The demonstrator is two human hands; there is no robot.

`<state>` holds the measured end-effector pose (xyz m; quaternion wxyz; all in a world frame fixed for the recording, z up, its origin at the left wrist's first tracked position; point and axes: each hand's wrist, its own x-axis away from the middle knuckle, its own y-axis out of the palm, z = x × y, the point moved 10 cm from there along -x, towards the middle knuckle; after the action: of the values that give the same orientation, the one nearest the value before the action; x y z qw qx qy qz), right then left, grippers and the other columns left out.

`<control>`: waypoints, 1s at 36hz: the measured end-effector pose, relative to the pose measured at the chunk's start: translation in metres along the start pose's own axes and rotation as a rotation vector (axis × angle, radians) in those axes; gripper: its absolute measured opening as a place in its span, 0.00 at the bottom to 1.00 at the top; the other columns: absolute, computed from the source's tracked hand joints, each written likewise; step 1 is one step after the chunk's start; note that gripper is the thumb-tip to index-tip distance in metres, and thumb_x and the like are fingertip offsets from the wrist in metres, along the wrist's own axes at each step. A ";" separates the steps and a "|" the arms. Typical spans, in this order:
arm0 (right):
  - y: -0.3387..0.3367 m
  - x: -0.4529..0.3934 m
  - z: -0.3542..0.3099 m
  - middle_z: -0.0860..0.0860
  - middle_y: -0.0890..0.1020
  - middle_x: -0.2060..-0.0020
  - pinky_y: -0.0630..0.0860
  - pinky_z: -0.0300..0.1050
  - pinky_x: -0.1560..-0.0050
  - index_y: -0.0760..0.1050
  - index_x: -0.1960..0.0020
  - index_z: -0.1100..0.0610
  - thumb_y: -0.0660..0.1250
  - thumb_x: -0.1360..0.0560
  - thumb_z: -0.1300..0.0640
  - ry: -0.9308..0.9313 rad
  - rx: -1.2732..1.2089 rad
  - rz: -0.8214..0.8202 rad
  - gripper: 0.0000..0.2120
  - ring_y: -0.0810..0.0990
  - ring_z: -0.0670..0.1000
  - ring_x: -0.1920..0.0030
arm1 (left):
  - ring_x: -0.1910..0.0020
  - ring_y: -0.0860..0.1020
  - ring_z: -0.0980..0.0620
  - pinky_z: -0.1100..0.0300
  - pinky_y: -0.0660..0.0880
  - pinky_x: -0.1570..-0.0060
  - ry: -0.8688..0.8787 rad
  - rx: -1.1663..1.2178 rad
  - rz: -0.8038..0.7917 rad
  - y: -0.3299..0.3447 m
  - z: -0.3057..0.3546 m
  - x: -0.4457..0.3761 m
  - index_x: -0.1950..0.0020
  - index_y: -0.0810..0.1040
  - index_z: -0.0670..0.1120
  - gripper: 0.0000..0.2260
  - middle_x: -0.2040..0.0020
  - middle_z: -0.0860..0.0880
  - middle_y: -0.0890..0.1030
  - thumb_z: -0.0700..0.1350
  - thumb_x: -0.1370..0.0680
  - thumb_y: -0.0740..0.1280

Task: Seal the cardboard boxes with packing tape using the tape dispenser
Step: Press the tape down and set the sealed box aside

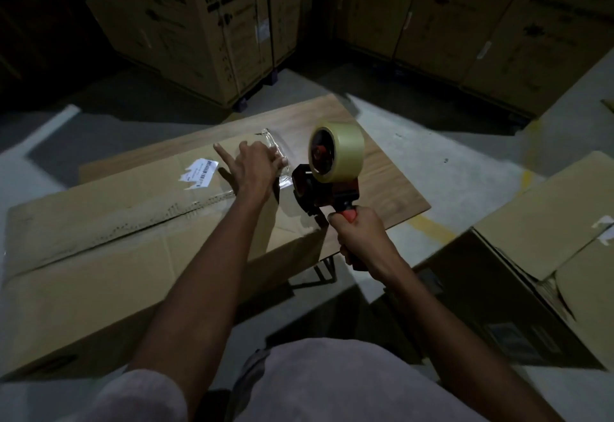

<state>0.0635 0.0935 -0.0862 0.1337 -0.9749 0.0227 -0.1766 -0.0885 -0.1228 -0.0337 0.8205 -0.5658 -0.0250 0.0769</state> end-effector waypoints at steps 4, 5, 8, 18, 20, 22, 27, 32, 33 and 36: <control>0.001 0.003 0.003 0.45 0.74 0.76 0.73 0.43 0.74 0.74 0.57 0.54 0.68 0.22 0.50 -0.015 0.000 0.014 0.09 0.74 0.47 0.76 | 0.28 0.71 0.47 0.32 0.37 0.25 0.053 0.014 -0.002 0.002 0.003 0.002 0.46 0.86 0.51 0.13 0.42 0.44 0.83 0.57 0.20 0.68; 0.001 0.003 0.003 0.45 0.74 0.77 0.73 0.43 0.75 0.74 0.57 0.54 0.68 0.22 0.51 -0.015 0.007 0.022 0.09 0.74 0.47 0.77 | 0.26 0.69 0.47 0.32 0.38 0.25 0.080 0.022 0.000 0.002 0.006 0.003 0.45 0.86 0.50 0.13 0.40 0.44 0.83 0.56 0.20 0.68; 0.000 0.002 0.001 0.45 0.73 0.78 0.74 0.44 0.74 0.74 0.59 0.54 0.68 0.22 0.50 -0.017 0.025 0.037 0.10 0.73 0.47 0.77 | 0.28 0.72 0.46 0.35 0.39 0.23 0.135 0.023 0.007 0.000 0.013 0.009 0.44 0.87 0.48 0.12 0.34 0.42 0.80 0.54 0.19 0.68; -0.001 0.006 0.004 0.50 0.72 0.73 0.71 0.46 0.74 0.73 0.58 0.55 0.67 0.23 0.51 0.015 -0.052 0.045 0.09 0.72 0.50 0.76 | 0.40 0.80 0.45 0.45 0.62 0.34 -0.006 0.285 0.057 -0.001 -0.003 0.038 0.43 0.87 0.47 0.11 0.45 0.46 0.86 0.51 0.20 0.69; 0.000 0.007 0.003 0.50 0.72 0.72 0.71 0.46 0.74 0.73 0.57 0.55 0.67 0.23 0.52 0.009 -0.050 0.035 0.09 0.72 0.49 0.75 | 0.40 0.80 0.47 0.48 0.62 0.39 -0.025 0.304 0.043 0.001 -0.005 0.038 0.44 0.87 0.47 0.12 0.45 0.47 0.86 0.52 0.19 0.69; 0.000 0.008 0.003 0.50 0.73 0.72 0.72 0.47 0.73 0.74 0.57 0.55 0.67 0.22 0.51 0.008 -0.043 0.025 0.09 0.72 0.49 0.74 | 0.41 0.80 0.47 0.51 0.61 0.44 -0.033 0.311 0.024 0.003 -0.005 0.037 0.45 0.87 0.46 0.13 0.47 0.46 0.86 0.52 0.19 0.68; -0.003 0.011 0.001 0.50 0.74 0.71 0.73 0.46 0.72 0.74 0.57 0.55 0.67 0.22 0.50 0.024 -0.036 0.024 0.09 0.74 0.49 0.75 | 0.51 0.80 0.49 0.45 0.59 0.34 -0.080 0.266 0.056 0.001 -0.005 0.036 0.58 0.85 0.45 0.15 0.61 0.46 0.83 0.54 0.20 0.70; -0.005 0.016 -0.004 0.50 0.74 0.71 0.73 0.46 0.72 0.73 0.58 0.55 0.67 0.21 0.52 -0.001 -0.026 0.022 0.10 0.73 0.48 0.75 | 0.49 0.81 0.45 0.43 0.53 0.28 -0.098 0.215 0.062 -0.004 0.001 0.033 0.61 0.83 0.46 0.15 0.59 0.42 0.83 0.56 0.21 0.71; -0.006 0.018 -0.003 0.51 0.73 0.71 0.72 0.44 0.73 0.73 0.58 0.55 0.67 0.21 0.52 0.001 -0.029 0.023 0.09 0.73 0.48 0.76 | 0.48 0.80 0.47 0.44 0.49 0.28 -0.094 0.217 0.063 -0.004 0.002 0.034 0.60 0.83 0.46 0.14 0.58 0.42 0.83 0.55 0.22 0.71; -0.009 0.025 0.001 0.51 0.74 0.70 0.72 0.42 0.74 0.73 0.56 0.55 0.67 0.20 0.51 0.000 0.004 0.022 0.10 0.74 0.47 0.76 | 0.42 0.81 0.46 0.51 0.52 0.36 -0.067 0.284 0.046 -0.002 0.002 0.036 0.52 0.86 0.44 0.13 0.53 0.44 0.86 0.54 0.22 0.73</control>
<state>0.0874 0.0998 -0.0764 0.1376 -0.9744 0.0333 -0.1749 -0.0526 -0.1158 -0.0322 0.8890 -0.4417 -0.0284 0.1175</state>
